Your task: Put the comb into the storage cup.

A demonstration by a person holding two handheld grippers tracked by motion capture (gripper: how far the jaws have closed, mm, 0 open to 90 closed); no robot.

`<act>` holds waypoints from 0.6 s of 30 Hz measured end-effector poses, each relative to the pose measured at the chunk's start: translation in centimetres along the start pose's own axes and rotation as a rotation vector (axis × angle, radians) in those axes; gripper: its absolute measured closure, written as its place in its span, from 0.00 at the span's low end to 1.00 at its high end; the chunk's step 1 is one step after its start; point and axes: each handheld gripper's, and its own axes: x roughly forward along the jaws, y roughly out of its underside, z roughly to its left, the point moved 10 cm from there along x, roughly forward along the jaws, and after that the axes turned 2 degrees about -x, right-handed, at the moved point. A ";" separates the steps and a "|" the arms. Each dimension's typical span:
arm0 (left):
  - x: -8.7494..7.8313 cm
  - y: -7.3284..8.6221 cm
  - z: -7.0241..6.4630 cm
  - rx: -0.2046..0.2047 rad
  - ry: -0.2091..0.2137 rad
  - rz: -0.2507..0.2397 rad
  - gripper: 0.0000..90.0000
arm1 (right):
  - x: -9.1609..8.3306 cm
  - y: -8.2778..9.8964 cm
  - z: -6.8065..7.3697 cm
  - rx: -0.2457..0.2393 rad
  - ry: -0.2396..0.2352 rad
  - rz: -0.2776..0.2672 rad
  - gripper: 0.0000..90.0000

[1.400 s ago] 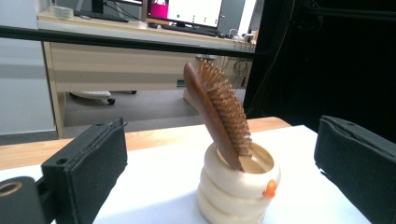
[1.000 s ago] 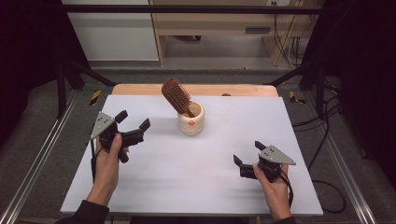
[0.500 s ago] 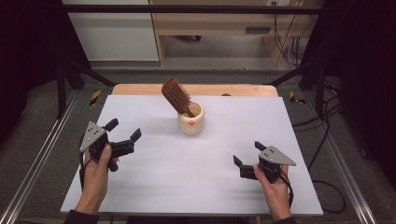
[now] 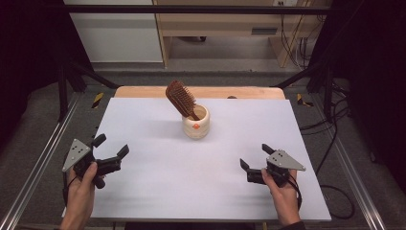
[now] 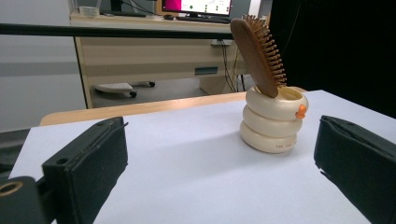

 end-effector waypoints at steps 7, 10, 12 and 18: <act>-1.5 1.3 0.0 0.004 0.002 0.010 0.03 | -0.8 -0.1 -0.3 -0.017 0.003 -0.011 0.05; -1.9 1.7 -0.2 0.014 0.006 0.017 0.03 | -1.3 0.0 -0.6 -0.013 0.012 -0.017 0.05; -2.2 2.0 -0.2 0.029 0.006 0.024 0.03 | -1.7 0.1 -0.9 -0.009 0.018 -0.019 0.05; -2.2 2.4 -0.8 0.022 0.043 0.042 0.03 | -2.6 0.7 -1.4 0.004 0.029 -0.016 0.05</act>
